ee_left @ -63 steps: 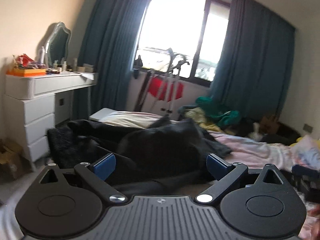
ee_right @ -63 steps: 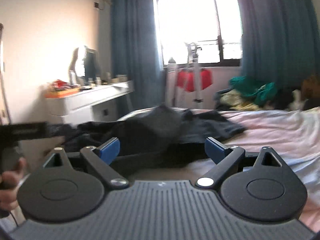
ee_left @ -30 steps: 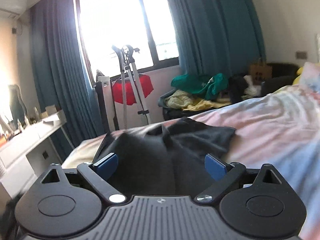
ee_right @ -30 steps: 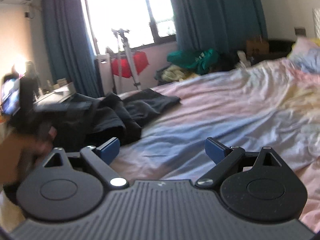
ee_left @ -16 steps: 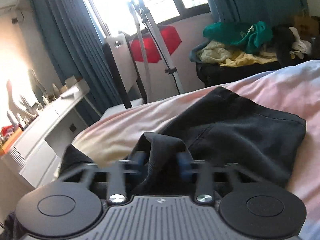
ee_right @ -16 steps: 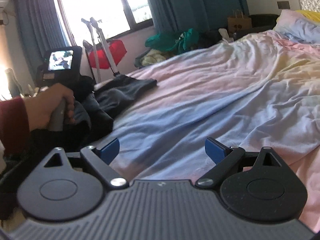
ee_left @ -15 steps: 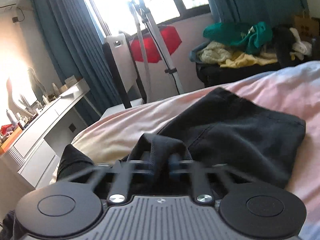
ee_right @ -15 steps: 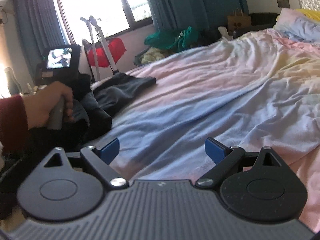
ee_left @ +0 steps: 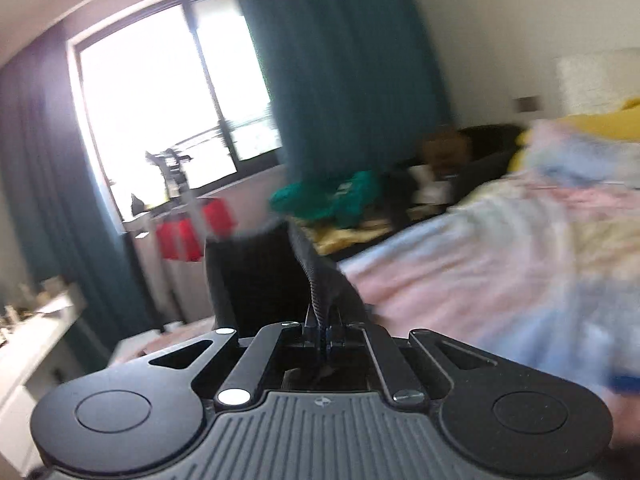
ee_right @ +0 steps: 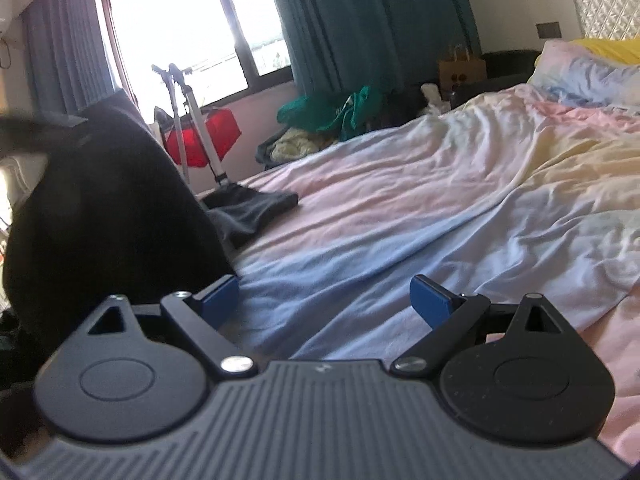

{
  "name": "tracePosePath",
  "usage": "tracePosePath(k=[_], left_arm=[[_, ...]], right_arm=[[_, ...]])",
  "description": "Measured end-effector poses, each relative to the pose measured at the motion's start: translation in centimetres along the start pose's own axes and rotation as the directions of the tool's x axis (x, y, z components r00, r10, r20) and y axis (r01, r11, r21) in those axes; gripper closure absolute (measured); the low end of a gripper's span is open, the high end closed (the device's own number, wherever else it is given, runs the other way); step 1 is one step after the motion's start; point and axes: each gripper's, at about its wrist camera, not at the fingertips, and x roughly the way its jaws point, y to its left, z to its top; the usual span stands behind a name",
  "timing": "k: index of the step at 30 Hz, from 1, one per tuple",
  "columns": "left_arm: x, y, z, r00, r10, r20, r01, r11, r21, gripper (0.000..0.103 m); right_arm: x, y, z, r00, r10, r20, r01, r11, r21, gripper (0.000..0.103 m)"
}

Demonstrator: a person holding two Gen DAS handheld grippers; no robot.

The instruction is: Fold clothes

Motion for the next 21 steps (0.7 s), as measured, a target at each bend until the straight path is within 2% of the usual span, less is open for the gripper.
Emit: tracePosePath(k=[2, 6, 9, 11, 13, 16, 19, 21], left_arm=[[-4.3, -1.5, -2.4, 0.999, -0.052, -0.015, 0.052, 0.998, -0.025, 0.101], [-9.2, -3.4, -8.5, 0.99, -0.1, -0.101, 0.088, 0.99, -0.113, 0.101], [-10.7, -3.5, -12.8, 0.986, -0.093, -0.141, 0.068, 0.982, -0.174, 0.1], [-11.1, -2.9, -15.2, 0.985, -0.088, -0.145, 0.053, 0.972, -0.227, 0.1], [-11.5, -1.4, -16.0, 0.99, -0.088, -0.114, 0.05, 0.951, -0.304, 0.1], [-12.0, 0.5, -16.6, 0.994, -0.087, -0.07, 0.052, 0.914, -0.402, 0.1], [-11.7, 1.2, -16.6, 0.994, -0.092, -0.054, 0.058, 0.893, -0.445, 0.1], [-11.6, 1.7, -16.6, 0.995, -0.095, -0.043, 0.063, 0.879, -0.473, 0.099]], right_arm=[[-0.9, -0.4, 0.3, 1.0, -0.006, 0.015, 0.005, 1.0, 0.015, 0.009], [-2.9, -1.7, 0.8, 0.999, -0.025, 0.038, 0.022, 0.998, 0.062, 0.009], [-3.8, -2.8, 0.7, 1.0, 0.001, 0.002, -0.002, 0.993, 0.121, 0.009], [-4.2, -3.4, 0.4, 0.998, 0.057, -0.037, -0.05, 0.984, 0.172, 0.009], [-4.3, -3.5, 0.0, 0.987, 0.142, -0.081, -0.121, 0.968, 0.218, 0.009], [-4.7, -2.2, -0.7, 0.966, 0.228, -0.118, -0.2, 0.957, 0.211, 0.009], [-6.0, 0.0, -0.9, 0.95, 0.293, -0.106, -0.275, 0.948, 0.159, 0.009], [-7.2, 1.2, -0.9, 0.922, 0.378, -0.084, -0.365, 0.92, 0.142, 0.009]])
